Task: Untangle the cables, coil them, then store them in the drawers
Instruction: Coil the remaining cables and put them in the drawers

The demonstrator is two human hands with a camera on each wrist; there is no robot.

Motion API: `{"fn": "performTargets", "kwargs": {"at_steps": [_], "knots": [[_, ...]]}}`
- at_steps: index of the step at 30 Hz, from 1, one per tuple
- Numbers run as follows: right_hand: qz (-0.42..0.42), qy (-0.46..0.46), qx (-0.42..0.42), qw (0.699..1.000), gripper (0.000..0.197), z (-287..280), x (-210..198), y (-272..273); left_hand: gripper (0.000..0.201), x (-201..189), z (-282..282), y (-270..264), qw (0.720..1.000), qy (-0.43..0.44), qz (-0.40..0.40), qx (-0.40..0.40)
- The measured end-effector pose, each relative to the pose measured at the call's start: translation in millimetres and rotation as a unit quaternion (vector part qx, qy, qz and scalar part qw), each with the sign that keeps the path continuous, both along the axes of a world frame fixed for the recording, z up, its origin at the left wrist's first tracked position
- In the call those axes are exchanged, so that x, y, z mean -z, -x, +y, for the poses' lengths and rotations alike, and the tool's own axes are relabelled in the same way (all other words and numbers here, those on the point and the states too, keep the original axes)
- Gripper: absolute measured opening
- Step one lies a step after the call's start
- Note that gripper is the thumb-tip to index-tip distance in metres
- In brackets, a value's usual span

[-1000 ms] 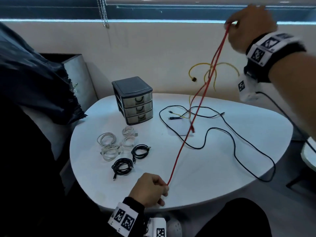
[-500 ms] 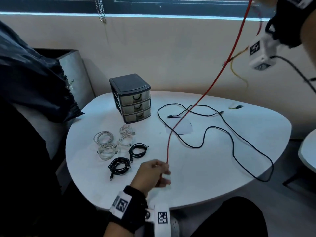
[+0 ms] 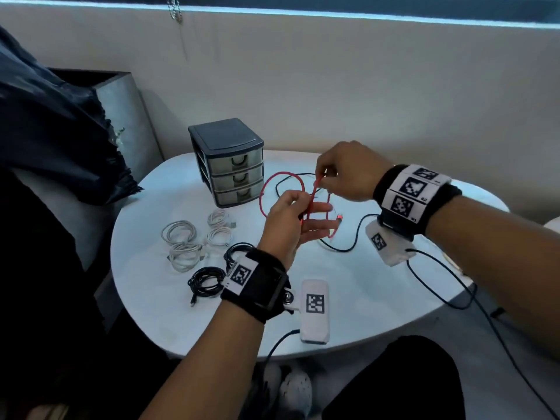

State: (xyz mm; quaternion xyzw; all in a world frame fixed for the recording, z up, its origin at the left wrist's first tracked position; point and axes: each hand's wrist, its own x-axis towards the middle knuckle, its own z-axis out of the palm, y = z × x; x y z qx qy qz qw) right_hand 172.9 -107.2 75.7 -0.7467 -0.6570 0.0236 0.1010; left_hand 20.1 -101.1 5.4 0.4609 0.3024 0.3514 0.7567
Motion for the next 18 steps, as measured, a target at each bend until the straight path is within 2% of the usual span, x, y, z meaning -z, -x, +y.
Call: {"fn": "performTargets", "kwargs": {"at_steps": [6,10,12,15,17,18], "knots": [[0.032,-0.034,0.055,0.997,0.013,2,-24,-40,0.022,14,-3,17,0.996,-0.054,0.038,-0.053],[0.076,-0.126,0.092,0.985,0.012,-2,-21,-52,0.021,19,-4,21,0.995,-0.058,0.059,-0.050],[0.121,-0.080,0.074,0.987,0.006,-6,-11,-45,0.020,19,-5,18,0.995,-0.065,0.064,-0.040],[0.105,0.055,0.027,0.993,0.017,-17,11,-31,0.018,18,-7,13,0.995,-0.067,0.070,-0.038],[0.123,0.070,0.026,0.990,0.016,-27,21,-27,0.016,19,-7,12,0.994,-0.063,0.071,-0.044],[0.159,0.062,0.032,0.985,0.017,-32,24,-27,0.015,20,-7,12,0.994,-0.064,0.071,-0.046]]}}
